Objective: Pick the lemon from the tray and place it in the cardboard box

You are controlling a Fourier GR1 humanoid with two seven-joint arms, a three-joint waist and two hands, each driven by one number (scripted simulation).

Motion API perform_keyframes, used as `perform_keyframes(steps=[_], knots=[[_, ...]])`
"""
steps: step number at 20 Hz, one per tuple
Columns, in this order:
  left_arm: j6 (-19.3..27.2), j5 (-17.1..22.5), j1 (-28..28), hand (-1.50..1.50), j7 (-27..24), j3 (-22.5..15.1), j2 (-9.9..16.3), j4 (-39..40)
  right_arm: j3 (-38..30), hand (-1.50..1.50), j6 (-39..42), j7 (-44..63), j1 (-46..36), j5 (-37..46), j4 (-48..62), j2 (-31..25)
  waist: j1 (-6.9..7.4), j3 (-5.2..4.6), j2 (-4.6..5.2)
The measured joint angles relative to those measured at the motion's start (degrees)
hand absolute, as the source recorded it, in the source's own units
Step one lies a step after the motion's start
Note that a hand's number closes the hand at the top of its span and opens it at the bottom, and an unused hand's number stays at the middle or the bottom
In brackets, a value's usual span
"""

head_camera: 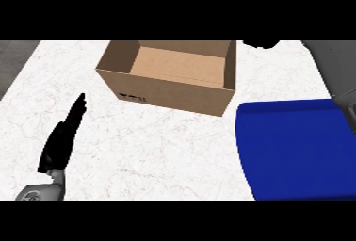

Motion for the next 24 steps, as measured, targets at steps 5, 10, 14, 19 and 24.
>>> perform_keyframes(steps=[5, 10, 14, 19, 24], knots=[[-0.4, 0.3, 1.1, 0.00, 0.5, 0.0, -0.1, -1.5, 0.5, 1.50, -0.1, 3.9, -4.0, 0.1, 1.4, 4.8, -0.23, -0.02, -0.15], [-0.8, 0.1, 0.5, 0.00, 1.3, 0.0, 0.2, -1.8, 1.2, 1.50, -0.5, 7.8, -7.2, 0.8, 3.1, 9.7, -0.14, -0.06, -0.05], [-0.7, -0.1, 1.3, 0.00, 1.0, -0.4, -0.3, -2.1, 2.4, 1.50, -2.3, 10.6, -7.8, 2.1, 4.6, 13.9, 0.08, -0.08, 0.07], [-1.2, 0.1, 0.6, 0.00, 0.4, 0.1, 0.1, -1.3, 4.4, 1.50, -5.8, 13.7, -7.1, 4.2, 6.3, 18.5, 0.33, -0.09, 0.27], [-0.6, -0.8, -0.9, 0.00, 0.4, -0.8, -0.8, -0.2, 4.4, -1.50, -7.7, 18.2, -6.7, 4.3, 8.6, 21.1, 0.91, -0.10, 0.59]])
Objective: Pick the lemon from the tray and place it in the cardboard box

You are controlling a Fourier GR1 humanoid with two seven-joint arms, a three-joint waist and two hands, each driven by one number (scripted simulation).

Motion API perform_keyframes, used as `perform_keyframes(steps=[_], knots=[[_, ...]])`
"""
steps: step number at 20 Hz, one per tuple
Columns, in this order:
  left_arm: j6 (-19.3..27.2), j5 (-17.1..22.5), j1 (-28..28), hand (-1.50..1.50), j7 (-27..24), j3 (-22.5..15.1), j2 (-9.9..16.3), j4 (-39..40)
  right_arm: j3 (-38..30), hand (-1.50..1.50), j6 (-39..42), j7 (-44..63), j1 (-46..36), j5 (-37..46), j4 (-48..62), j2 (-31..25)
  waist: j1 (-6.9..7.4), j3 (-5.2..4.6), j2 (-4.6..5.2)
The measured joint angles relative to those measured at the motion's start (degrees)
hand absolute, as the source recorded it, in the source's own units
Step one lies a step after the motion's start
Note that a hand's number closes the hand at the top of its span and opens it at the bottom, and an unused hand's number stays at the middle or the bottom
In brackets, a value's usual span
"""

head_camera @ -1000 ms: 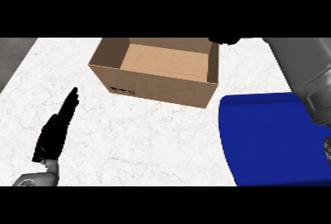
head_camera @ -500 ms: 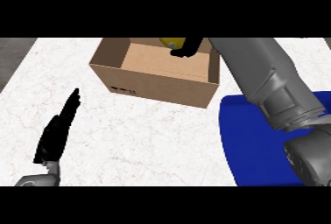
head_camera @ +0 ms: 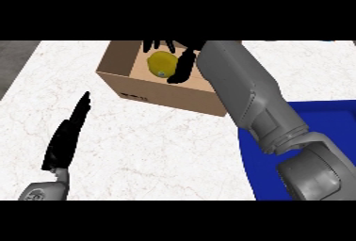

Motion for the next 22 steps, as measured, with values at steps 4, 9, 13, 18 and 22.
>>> perform_keyframes(steps=[4, 9, 13, 18, 22], knots=[[-0.3, 0.1, -0.1, 0.00, -0.3, 0.0, 0.1, -0.3, -0.3, -1.50, -1.3, 0.8, 1.1, -0.6, 1.0, 0.7, 0.71, 0.01, 0.17], [-0.5, 0.1, -1.0, 0.00, 0.2, -0.2, -0.1, -0.4, -4.4, -1.50, -1.3, 1.0, 1.3, -5.2, 1.3, 1.0, 1.21, 0.03, 0.29], [-0.4, 0.0, -0.4, 0.00, 0.2, -0.3, -0.2, -0.8, -10.1, -1.50, -2.4, 2.1, 1.7, -11.0, 0.7, 0.8, 1.19, 0.05, 0.37], [-0.9, 0.3, 0.6, 0.00, 0.6, -0.4, -0.1, -2.2, -17.5, -1.50, 0.8, 3.8, 1.0, -18.3, 0.2, -2.3, 1.25, 0.09, 0.51], [-0.8, 0.2, 0.9, 0.00, -0.3, -0.2, 0.1, -2.2, -21.6, -1.50, 3.1, 5.1, 1.7, -22.2, 0.2, -6.8, 1.26, 0.08, 0.83]])
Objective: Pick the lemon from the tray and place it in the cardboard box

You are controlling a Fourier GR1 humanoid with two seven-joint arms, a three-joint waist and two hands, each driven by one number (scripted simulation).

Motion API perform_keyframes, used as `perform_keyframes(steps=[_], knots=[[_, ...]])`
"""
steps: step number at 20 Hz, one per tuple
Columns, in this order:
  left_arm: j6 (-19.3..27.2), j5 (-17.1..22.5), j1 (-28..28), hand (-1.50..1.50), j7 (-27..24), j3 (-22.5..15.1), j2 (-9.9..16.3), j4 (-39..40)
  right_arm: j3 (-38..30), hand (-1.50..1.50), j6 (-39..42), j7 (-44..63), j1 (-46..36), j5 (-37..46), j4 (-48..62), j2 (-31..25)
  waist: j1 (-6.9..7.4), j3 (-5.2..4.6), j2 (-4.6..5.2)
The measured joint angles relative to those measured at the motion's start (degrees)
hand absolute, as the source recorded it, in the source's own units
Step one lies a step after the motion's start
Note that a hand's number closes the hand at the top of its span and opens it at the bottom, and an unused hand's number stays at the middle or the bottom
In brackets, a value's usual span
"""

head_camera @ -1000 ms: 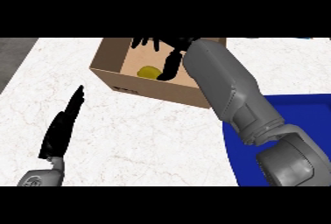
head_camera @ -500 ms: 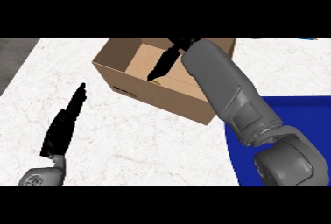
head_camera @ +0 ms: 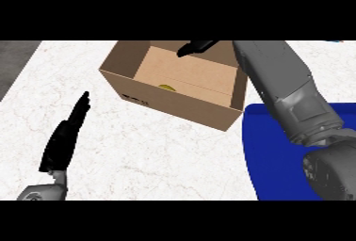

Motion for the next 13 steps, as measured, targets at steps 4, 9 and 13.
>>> perform_keyframes(steps=[4, 9, 13], knots=[[0.2, -0.3, -0.4, 0.00, 0.1, -0.3, -0.2, 0.0, -2.9, -1.50, -0.2, 2.1, 0.8, -2.6, -0.2, -5.1, 0.34, 0.02, 0.42], [0.0, -0.3, -1.2, 0.00, 0.0, -0.3, -0.2, 0.1, -5.3, -1.50, 2.7, 2.9, 2.7, -4.6, -0.4, -11.9, 0.91, 0.10, 1.16], [-0.6, 0.1, -1.7, 0.00, 0.1, -0.2, 0.1, -0.1, -5.6, -1.50, 6.3, 2.4, 4.0, -4.8, -0.7, -16.5, 1.71, 0.19, 1.63]])
